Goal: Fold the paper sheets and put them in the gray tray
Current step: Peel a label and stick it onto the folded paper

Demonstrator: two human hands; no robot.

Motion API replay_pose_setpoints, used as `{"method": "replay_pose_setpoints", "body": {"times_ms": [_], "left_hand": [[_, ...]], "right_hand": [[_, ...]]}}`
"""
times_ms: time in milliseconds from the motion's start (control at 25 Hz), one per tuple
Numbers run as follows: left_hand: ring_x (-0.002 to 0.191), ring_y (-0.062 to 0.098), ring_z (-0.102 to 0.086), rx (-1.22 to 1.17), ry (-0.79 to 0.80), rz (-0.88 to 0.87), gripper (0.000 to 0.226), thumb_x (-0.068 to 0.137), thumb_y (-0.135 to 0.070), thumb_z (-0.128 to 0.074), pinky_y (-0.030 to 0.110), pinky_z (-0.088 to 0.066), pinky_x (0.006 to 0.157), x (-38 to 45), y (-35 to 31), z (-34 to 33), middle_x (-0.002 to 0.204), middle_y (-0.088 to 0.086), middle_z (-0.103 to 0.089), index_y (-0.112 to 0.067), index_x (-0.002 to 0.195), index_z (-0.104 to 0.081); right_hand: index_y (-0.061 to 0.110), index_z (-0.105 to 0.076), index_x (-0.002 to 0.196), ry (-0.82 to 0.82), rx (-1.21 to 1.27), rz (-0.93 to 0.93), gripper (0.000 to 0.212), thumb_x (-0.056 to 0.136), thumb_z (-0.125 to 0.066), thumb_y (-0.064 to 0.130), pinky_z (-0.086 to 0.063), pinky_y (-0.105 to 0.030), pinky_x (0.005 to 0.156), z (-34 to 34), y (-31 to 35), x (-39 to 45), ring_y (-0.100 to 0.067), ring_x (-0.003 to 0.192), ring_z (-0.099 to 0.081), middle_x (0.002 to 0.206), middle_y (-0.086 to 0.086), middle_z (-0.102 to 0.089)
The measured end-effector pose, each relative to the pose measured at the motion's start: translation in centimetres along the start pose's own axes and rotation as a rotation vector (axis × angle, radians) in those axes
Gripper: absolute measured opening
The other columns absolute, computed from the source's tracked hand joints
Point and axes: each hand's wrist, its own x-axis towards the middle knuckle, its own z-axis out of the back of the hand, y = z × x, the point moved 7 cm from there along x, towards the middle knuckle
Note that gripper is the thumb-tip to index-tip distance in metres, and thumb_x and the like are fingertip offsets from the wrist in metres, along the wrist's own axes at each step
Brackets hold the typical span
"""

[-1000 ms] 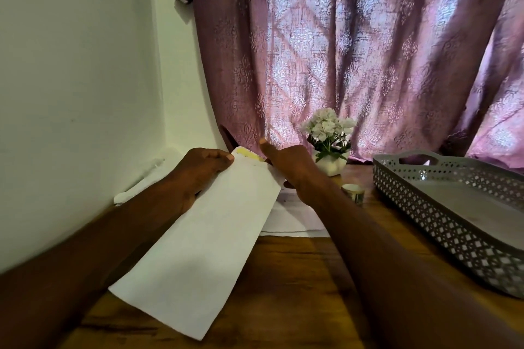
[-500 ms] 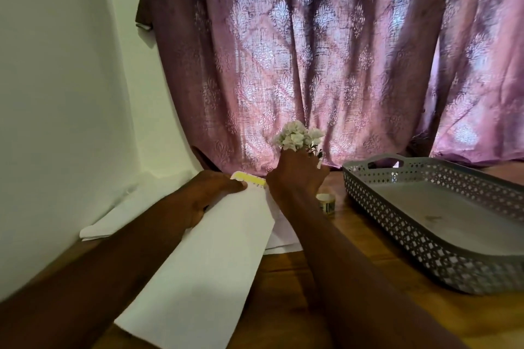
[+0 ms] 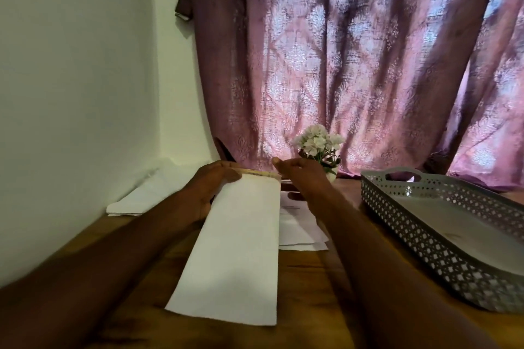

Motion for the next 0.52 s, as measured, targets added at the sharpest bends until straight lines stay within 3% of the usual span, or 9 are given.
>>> {"method": "replay_pose_setpoints", "body": {"times_ms": [120, 240, 360, 440, 520], "left_hand": [[0.077, 0.025, -0.068, 0.014, 0.006, 0.002, 0.022, 0.090, 0.005, -0.064, 0.030, -0.055, 0.065, 0.1, -0.1, 0.1, 0.093, 0.012, -0.072, -0.012, 0.102, -0.072], [0.083, 0.028, -0.067, 0.032, -0.049, -0.017, 0.021, 0.089, 0.006, -0.064, 0.033, -0.057, 0.075, 0.3, -0.2, 0.4, 0.101, 0.016, -0.071, -0.010, 0.095, -0.075], [0.098, 0.037, -0.069, 0.019, -0.036, 0.023, 0.027, 0.085, -0.006, -0.071, 0.042, -0.059, 0.091, 0.0, -0.2, 0.2, 0.112, 0.019, -0.073, -0.001, 0.111, -0.076], [0.096, 0.034, -0.072, 0.016, -0.023, -0.005, 0.030, 0.085, -0.013, -0.077, 0.038, -0.061, 0.086, -0.2, -0.5, 0.0, 0.111, 0.020, -0.076, -0.003, 0.113, -0.075], [0.093, 0.030, -0.074, 0.036, -0.018, -0.066, 0.024, 0.087, -0.010, -0.078, 0.034, -0.062, 0.081, -0.3, -0.8, -0.1, 0.111, 0.019, -0.077, -0.007, 0.112, -0.076]], "right_hand": [[0.006, -0.070, 0.115, 0.097, 0.131, -0.091, 0.031, 0.086, -0.080, 0.011, -0.059, -0.034, 0.070, -1.4, -0.5, 0.0, -0.023, 0.079, -0.069, 0.104, -0.012, -0.077], [0.005, -0.074, 0.114, 0.103, 0.260, -0.139, 0.026, 0.090, -0.075, 0.014, -0.058, -0.043, 0.089, -1.8, -0.3, -0.1, -0.028, 0.089, -0.069, 0.112, -0.016, -0.076], [0.002, -0.072, 0.108, 0.101, 0.295, -0.185, 0.022, 0.090, -0.075, 0.015, -0.060, -0.041, 0.085, -2.0, -0.7, 0.0, -0.029, 0.088, -0.068, 0.104, -0.017, -0.074], [0.001, -0.071, 0.103, 0.128, 0.335, -0.201, 0.014, 0.088, -0.071, -0.001, -0.062, -0.039, 0.077, -2.4, -1.2, -0.1, -0.028, 0.084, -0.067, 0.099, -0.016, -0.071], [0.001, -0.071, 0.109, 0.146, 0.345, -0.192, 0.024, 0.087, -0.068, -0.009, -0.061, -0.038, 0.077, -2.6, -1.3, 0.0, -0.026, 0.082, -0.067, 0.095, -0.014, -0.070]]}}
